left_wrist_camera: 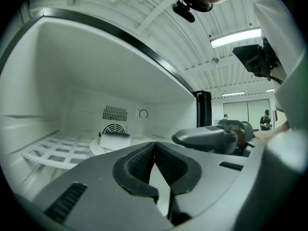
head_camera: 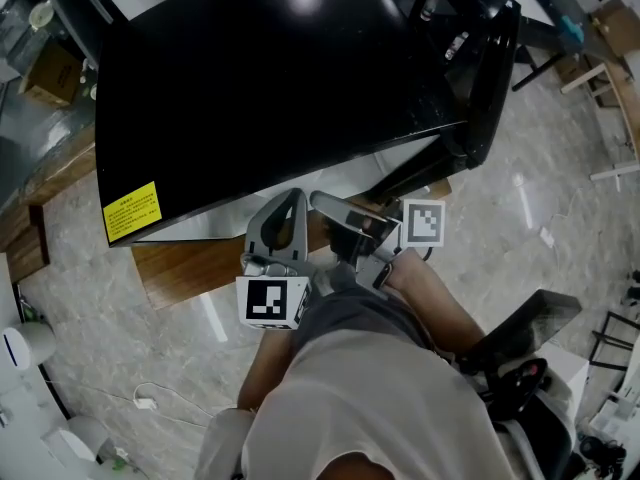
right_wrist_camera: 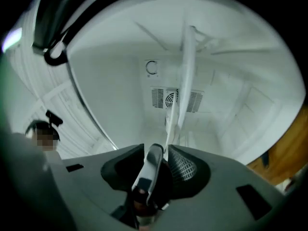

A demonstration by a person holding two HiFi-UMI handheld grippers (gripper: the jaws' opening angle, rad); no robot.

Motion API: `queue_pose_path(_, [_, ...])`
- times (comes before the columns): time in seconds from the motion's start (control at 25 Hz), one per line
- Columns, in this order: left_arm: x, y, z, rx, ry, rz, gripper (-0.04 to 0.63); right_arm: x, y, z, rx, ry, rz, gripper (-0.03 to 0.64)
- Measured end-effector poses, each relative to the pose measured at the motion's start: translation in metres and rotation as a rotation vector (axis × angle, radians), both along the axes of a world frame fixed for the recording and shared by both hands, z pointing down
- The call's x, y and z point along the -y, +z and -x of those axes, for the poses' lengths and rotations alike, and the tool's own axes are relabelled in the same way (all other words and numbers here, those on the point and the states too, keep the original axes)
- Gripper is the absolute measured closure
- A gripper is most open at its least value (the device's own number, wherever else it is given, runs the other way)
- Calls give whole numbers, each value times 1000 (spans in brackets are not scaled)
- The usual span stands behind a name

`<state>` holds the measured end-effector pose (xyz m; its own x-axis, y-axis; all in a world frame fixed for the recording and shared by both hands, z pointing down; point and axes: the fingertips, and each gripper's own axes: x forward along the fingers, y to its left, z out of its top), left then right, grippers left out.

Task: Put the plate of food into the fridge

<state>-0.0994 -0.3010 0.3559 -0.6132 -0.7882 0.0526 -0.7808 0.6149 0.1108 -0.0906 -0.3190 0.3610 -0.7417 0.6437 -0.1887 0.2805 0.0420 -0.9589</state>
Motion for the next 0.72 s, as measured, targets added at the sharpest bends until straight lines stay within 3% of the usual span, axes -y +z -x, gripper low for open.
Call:
queue_pose_path(0.08, [-3,-4,11,8,-31,-8,577,6,0,-3,92,75,-222,549])
queue_pose_path(0.24, [-8,-7,23,17,-64,-9,577,19,10,6,266,266,-963,574])
queue_pose_path(0.32, [-13,-5,20,25,-65,-5,577,16,14,8,335,294,-1229,574])
queue_pose_path(0.4, [-18,-1,16,25,-68,1,577,9,14,9,368,302,-1314,574])
queue_pose_path(0.6, [-30,0,15,64,-114,4,577,2,10,17,379,337,-1337,574])
queue_pose_path(0.72, [-30,3,17,46,-104,13,577,-1,9,23,378,349,-1347,574])
